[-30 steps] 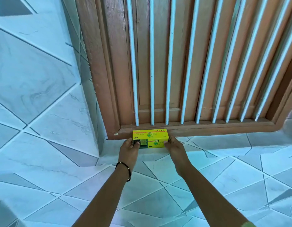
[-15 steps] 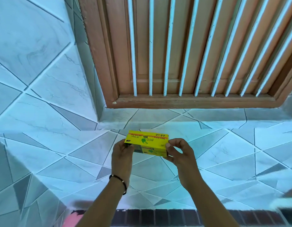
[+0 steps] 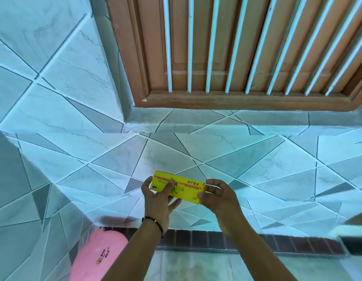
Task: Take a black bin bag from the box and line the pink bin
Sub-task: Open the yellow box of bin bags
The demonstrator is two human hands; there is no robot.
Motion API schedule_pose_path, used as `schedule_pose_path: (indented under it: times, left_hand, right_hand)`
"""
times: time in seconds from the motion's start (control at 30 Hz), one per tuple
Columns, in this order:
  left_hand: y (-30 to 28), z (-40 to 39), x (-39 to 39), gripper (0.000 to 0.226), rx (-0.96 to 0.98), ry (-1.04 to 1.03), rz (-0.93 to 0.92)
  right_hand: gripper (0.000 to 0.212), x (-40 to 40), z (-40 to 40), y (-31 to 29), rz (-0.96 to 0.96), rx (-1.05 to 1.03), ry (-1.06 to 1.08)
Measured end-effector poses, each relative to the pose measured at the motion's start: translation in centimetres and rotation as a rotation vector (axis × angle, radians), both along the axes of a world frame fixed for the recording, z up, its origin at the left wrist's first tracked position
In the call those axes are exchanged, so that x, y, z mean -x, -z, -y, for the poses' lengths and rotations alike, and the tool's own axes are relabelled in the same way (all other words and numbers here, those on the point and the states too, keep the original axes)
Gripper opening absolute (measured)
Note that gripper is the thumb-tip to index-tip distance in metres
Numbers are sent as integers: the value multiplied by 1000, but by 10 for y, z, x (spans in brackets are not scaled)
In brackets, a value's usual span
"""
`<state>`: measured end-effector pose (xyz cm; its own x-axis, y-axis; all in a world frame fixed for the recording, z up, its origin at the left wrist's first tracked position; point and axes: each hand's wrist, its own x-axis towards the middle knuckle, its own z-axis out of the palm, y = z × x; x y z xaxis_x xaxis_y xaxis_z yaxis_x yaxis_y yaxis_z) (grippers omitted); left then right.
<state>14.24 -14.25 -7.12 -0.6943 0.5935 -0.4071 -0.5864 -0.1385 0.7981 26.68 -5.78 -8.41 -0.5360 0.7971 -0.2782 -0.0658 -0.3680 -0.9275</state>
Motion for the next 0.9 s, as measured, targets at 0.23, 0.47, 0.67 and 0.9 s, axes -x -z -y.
schedule_pose_path:
  times: [0.23,0.47,0.67,0.9]
  left_hand:
    - [7,6,-4,36,-93,16,-21]
    - [3,12,6,36,-166,53,-68]
    - [1,16,7,34,-146,85,-84]
    - [-5,24,20,25,-78,75,-60]
  right_hand:
    - [32,-13,-3,-4,-38,14,-20]
    - [30,-16,-2,-12,-69,-44,-61]
    - [21,-22,-7,-16,53,-162,-142]
    - [23,-26,-9,-13,175,-498,-84]
